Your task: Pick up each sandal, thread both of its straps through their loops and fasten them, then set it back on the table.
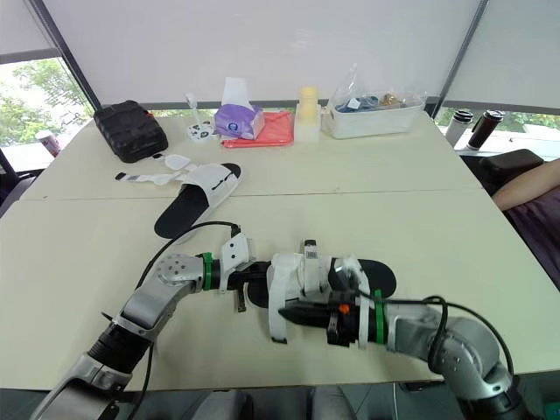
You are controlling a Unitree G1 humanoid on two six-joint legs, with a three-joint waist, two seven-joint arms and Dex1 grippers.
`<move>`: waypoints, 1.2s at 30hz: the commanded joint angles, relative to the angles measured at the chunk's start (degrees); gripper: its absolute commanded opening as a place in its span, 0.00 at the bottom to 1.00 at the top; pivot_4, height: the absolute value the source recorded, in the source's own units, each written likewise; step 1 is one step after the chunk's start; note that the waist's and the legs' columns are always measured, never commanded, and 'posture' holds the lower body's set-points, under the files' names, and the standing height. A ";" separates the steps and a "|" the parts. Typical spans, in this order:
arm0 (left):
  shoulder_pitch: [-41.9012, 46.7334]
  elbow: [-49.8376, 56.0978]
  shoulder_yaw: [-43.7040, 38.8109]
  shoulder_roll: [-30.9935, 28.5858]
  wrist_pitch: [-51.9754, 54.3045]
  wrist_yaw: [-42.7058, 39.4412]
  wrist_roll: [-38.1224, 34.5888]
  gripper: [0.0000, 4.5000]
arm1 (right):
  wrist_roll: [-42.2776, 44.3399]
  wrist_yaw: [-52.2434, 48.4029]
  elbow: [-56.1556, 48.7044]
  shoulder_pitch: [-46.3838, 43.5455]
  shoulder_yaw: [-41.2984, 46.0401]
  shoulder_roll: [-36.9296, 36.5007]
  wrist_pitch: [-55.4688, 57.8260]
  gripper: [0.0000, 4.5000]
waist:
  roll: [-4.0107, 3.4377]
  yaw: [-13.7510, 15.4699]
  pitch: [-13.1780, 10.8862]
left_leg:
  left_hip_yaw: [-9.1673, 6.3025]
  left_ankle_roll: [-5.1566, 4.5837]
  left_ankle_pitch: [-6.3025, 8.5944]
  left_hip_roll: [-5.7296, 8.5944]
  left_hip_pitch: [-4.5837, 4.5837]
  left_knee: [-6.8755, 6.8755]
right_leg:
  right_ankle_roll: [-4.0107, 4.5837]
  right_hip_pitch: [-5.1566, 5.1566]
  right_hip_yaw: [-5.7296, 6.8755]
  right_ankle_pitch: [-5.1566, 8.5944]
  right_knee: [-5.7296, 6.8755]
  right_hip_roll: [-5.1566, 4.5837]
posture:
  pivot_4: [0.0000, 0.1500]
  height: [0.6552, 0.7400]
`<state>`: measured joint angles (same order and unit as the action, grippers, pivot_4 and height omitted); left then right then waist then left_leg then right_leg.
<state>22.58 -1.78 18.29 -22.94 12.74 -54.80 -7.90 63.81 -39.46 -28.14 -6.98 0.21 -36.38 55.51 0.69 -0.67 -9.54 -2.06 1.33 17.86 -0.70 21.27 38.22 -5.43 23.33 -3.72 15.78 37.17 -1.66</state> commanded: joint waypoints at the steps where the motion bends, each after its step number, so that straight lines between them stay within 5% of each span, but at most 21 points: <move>1: -0.30 -0.88 1.22 0.44 -0.12 -0.21 0.87 0.00 | 4.54 2.96 2.75 -6.27 3.41 1.33 1.74 0.01 | 0.00 -0.01 0.00 | 0.00 0.00 0.00 0.01 0.00 0.00 | 0.00 0.00 0.00 0.00 0.00 0.00 | 1.00 1.00; 20: -1.06 -0.46 1.23 0.57 -0.22 0.42 1.13 0.00 | -2.04 -4.06 15.00 -12.48 0.10 -4.19 8.14 0.01 | -0.01 0.03 0.01 | 0.04 0.00 0.00 0.00 0.06 0.00 | 0.00 0.04 0.02 0.00 -0.01 -0.08 | 1.00 1.00; 26: -0.60 -0.86 1.25 0.88 -0.23 0.59 1.24 0.00 | -9.84 -4.87 14.93 -13.81 -3.80 -2.96 4.07 0.01 | -0.02 -0.01 0.02 | 0.05 0.00 0.00 0.01 0.03 0.00 | 0.00 0.03 0.02 0.00 0.00 -0.04 | 1.00 1.00; 31: -0.74 -0.81 1.09 0.77 -0.12 0.61 1.26 0.00 | -7.98 -4.85 15.35 -14.57 -1.18 -0.38 4.76 0.01 | -0.02 0.00 0.02 | 0.03 0.00 0.00 -0.01 0.04 0.00 | 0.00 0.03 0.02 0.00 0.00 -0.06 | 1.00 1.00; 34: -0.75 -0.82 1.04 0.80 -0.08 0.69 1.27 0.00 | -8.01 -5.26 15.18 -14.57 -0.58 0.33 4.79 0.19 | -0.02 0.01 0.02 | 0.02 0.00 0.00 -0.01 0.04 0.00 | 0.00 0.03 0.02 0.00 0.01 -0.06 | 1.00 1.00; 36: -0.74 -0.84 1.05 0.81 -0.08 0.75 1.27 0.00 | -8.36 -5.11 15.20 -14.62 -0.39 0.57 4.91 0.40 | -0.02 0.01 0.02 | 0.01 0.00 0.00 -0.01 0.03 0.00 | 0.00 0.03 0.01 0.00 0.01 -0.07 | 1.00 1.00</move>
<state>22.52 -2.21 18.38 -22.17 12.00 -54.09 -7.54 55.42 -44.89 -12.56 -21.26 -1.41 -35.82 60.03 0.67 -0.66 -9.53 -2.05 1.33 17.86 -0.71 21.30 38.22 -5.44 23.36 -3.71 15.78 37.18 -1.73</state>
